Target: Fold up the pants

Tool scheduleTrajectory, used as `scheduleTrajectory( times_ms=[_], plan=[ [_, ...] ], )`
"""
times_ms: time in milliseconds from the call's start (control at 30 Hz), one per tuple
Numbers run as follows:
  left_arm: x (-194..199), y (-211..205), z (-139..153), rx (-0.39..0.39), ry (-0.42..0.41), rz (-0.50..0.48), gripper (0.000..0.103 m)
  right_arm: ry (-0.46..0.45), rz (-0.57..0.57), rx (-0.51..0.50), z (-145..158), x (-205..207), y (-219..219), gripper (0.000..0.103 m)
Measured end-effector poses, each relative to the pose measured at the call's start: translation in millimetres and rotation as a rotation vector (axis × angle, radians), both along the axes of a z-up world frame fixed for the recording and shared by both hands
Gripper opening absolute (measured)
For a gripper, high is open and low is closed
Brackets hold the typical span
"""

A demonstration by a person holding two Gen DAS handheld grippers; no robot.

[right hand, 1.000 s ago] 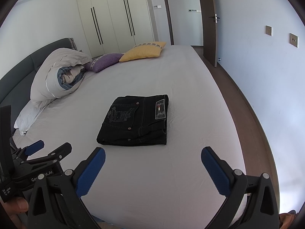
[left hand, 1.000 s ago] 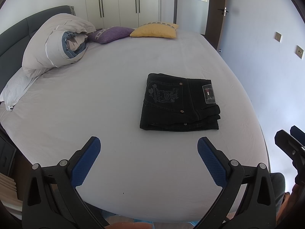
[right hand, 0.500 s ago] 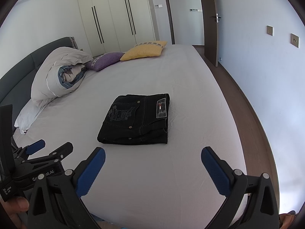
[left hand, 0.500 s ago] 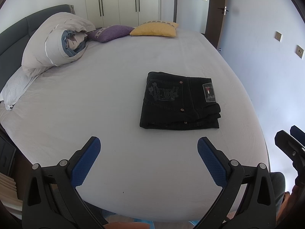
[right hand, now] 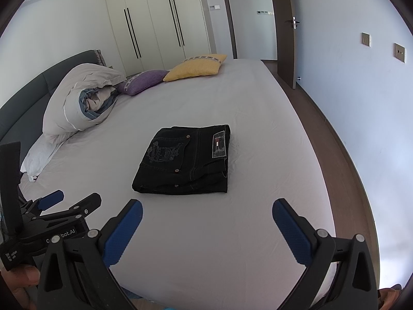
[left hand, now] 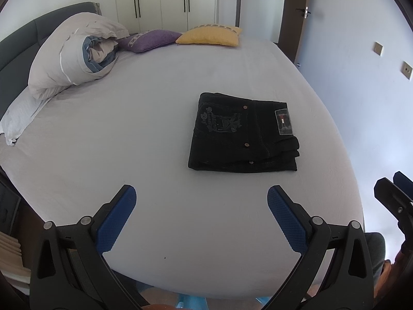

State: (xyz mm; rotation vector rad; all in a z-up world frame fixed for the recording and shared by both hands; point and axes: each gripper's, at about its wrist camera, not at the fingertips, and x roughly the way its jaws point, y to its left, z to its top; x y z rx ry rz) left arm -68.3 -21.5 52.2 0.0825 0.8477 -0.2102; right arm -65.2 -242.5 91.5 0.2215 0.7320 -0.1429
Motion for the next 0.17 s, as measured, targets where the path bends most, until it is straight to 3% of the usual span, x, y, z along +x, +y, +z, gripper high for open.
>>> scheduleTrajectory(
  times_ms=[167],
  plan=[
    [0.2,1.7,-0.5,0.007,-0.007,0.012,0.103,0.001,-0.002,0.006,-1.4,-2.5,0.3,0.103]
  ],
)
